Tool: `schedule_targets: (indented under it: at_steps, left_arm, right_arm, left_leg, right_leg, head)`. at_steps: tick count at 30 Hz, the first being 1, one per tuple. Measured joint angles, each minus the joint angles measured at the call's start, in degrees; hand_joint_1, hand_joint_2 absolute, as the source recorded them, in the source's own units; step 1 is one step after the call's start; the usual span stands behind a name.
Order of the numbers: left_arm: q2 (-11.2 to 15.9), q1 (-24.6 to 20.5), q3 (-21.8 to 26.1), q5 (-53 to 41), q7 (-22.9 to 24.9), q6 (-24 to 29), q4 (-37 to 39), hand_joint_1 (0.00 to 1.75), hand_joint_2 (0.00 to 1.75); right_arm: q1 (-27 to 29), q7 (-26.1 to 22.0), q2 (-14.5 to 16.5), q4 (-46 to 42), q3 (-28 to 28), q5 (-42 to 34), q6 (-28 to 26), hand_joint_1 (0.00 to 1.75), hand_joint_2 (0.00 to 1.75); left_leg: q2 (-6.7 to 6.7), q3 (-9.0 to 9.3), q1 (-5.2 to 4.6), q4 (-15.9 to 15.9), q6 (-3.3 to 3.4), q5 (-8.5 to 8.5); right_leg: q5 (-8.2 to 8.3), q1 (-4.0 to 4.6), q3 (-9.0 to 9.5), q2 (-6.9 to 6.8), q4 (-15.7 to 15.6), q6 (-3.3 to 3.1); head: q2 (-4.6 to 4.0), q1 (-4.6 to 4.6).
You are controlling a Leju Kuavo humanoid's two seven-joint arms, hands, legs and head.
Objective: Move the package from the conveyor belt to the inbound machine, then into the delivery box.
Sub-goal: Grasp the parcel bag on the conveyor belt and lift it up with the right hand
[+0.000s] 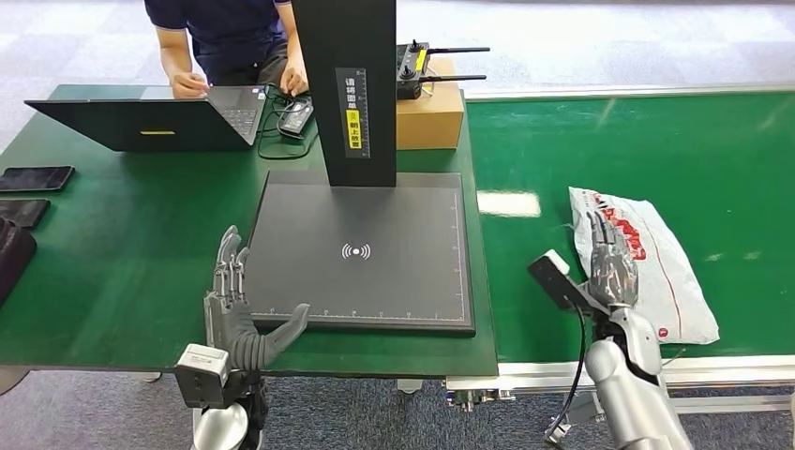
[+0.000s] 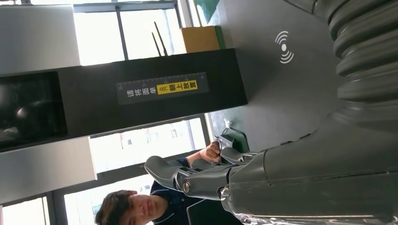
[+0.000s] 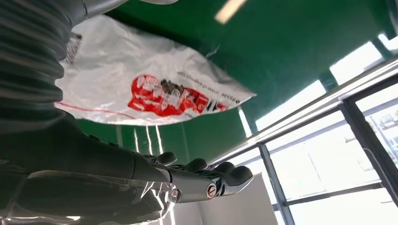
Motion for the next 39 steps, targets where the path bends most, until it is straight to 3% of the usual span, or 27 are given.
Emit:
schedule_targets:
  at_steps: [7,13,22,27,39]
  left_arm:
    - [0.0,0.1,0.3,0.1,0.0,0.5,0.0,0.0,1.75]
    - [0.0,0.2,0.3,1.1,0.0,0.3,0.0,0.0,1.75]
    - [0.0,0.5,0.4,1.7,0.0,-1.4,-0.1,0.0,1.75]
    - [0.0,0.9,0.7,2.9,0.0,-2.9,-0.7,0.0,1.75]
    - [0.0,1.1,1.1,2.9,0.0,-3.7,-1.1,0.0,1.75]
  right_arm:
    - [-10.7,-0.5,-3.0,13.4,-0.4,-0.2,-1.1,0.0,1.75]
    - [-16.0,-0.6,-4.1,21.5,-1.0,-0.5,-2.1,0.0,1.75]
    - [-18.2,1.1,-5.5,28.1,-3.0,-1.6,-2.5,0.0,1.75]
    - [-18.5,-0.1,-6.0,30.8,-4.9,-3.8,0.3,0.0,1.75]
    - [-18.0,-0.7,-6.0,33.9,-7.8,-4.8,0.3,0.0,1.75]
  left_leg:
    - [-0.02,-0.01,0.0,0.0,0.0,0.02]
    - [-0.04,-0.03,0.0,0.0,0.0,0.02]
    - [-0.05,-0.04,0.0,0.0,0.0,0.02]
    - [-0.05,-0.04,0.0,0.0,0.0,0.02]
    - [-0.05,-0.03,0.01,0.0,0.0,0.02]
  right_leg:
    - [0.0,0.0,-0.01,-0.03,0.0,0.0]
    - [0.0,0.01,-0.03,-0.04,0.0,0.0]
    - [0.0,0.01,-0.03,-0.05,0.0,0.0]
    - [0.0,0.01,-0.03,-0.06,0.0,0.0]
    - [0.0,0.01,-0.03,-0.05,0.0,0.0]
  head:
    - [0.0,0.0]
    - [0.0,0.0]
    - [0.0,0.01]
    - [0.0,0.0]
    - [0.0,0.0]
